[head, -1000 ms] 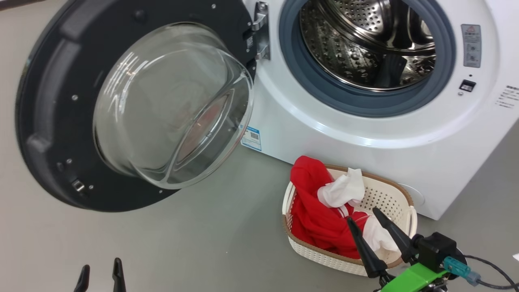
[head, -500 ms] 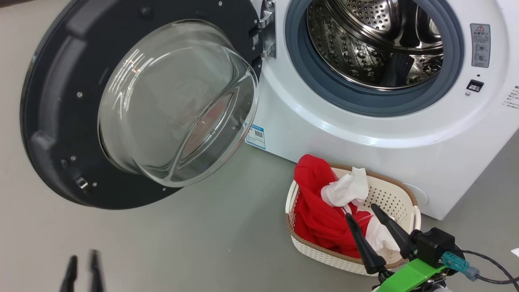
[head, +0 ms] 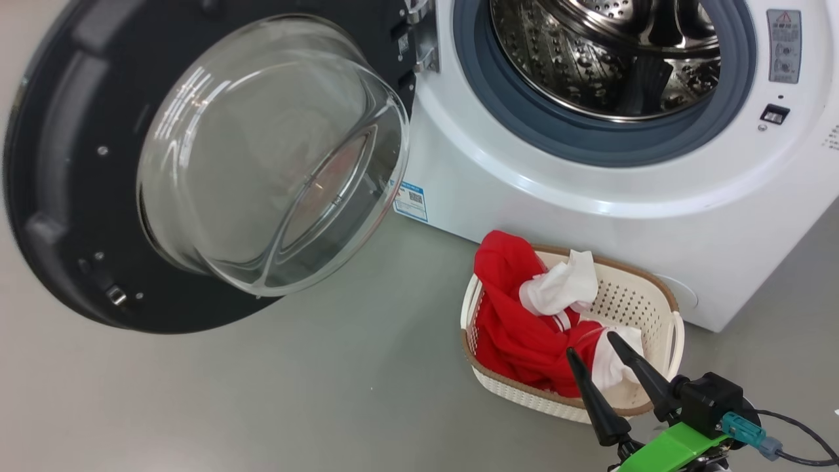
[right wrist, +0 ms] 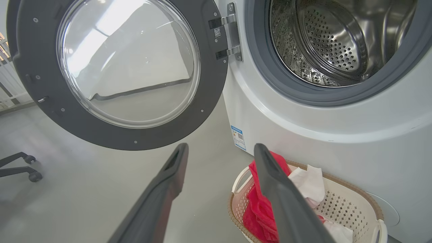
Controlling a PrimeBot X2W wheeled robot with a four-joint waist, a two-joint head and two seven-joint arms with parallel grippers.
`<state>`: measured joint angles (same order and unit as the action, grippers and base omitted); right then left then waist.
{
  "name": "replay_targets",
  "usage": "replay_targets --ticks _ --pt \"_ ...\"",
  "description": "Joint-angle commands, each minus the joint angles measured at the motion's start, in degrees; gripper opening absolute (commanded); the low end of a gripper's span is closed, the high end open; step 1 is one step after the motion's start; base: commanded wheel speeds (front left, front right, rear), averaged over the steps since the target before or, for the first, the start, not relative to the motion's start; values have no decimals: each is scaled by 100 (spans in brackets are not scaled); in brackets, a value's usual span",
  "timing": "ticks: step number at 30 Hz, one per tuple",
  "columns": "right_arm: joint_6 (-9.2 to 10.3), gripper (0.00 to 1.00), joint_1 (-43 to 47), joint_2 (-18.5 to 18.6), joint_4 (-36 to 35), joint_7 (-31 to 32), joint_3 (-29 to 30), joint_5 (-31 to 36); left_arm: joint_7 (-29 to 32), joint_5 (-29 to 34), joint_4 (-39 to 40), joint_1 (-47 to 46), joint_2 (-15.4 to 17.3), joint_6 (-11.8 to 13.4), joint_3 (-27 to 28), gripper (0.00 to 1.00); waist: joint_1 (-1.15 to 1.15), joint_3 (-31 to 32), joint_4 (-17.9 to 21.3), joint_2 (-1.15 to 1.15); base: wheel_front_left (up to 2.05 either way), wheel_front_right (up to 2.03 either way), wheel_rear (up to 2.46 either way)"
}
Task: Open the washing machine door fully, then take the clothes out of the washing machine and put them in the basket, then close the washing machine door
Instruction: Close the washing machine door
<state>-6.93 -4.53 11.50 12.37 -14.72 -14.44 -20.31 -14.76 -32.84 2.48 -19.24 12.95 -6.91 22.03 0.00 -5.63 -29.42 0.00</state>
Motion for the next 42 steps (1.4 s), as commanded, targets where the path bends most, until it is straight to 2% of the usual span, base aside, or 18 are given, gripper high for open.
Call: replay_targets --ticks 1,4,8,11,12,17,20,23,29,34,42 --pt "-56 100 -123 54 -151 -28 -126 77 -24 -315 -58 -486 551 -54 102 0 0 -135 70 0 0 0 0" --pt "-56 100 -167 68 -145 -28 -100 97 -24 -782 -573 -960 1204 -56 -196 0 0 -217 92 0 0 0 0" --pt "-56 100 -179 68 -135 -28 -75 120 174 -1664 -1583 -1604 1810 -57 -565 0 0 -299 85 0 0 0 0" --pt "-56 100 -236 76 -128 -28 -83 147 595 -2277 -2379 -2048 2109 -57 -856 0 0 -388 88 0 0 0 0" --pt "-56 100 -236 76 -128 -28 -83 147 595 -2277 -2379 -2048 2109 -57 -856 0 0 -388 88 0 0 0 0" --pt "-56 100 -329 80 -103 -28 -131 167 1446 -3013 -3532 -2614 2448 -57 -1317 0 0 -489 121 0 0 0 0" --pt "-56 100 -365 82 -98 -28 -162 179 2060 -3394 -4086 -2847 2526 -58 -1513 0 0 -541 154 0 0 0 0" --pt "-56 100 -382 96 -92 -28 -184 177 2936 -3837 -4597 -3039 2567 -58 -1647 0 0 -572 195 0 0 0 0" --pt "-56 100 -383 120 -85 -28 -206 170 4294 -4532 -5255 -3238 2589 -58 -1667 0 0 -594 280 0 0 0 0" --pt "-56 100 -385 121 -83 -28 -223 161 5192 -4861 -5449 -3214 2559 -58 -1745 0 0 -591 332 0 0 0 0" --pt "-56 100 -348 97 -88 -28 -206 159 6265 -5264 -5069 -2914 2492 -58 -1840 0 0 -545 339 0 0 0 0"
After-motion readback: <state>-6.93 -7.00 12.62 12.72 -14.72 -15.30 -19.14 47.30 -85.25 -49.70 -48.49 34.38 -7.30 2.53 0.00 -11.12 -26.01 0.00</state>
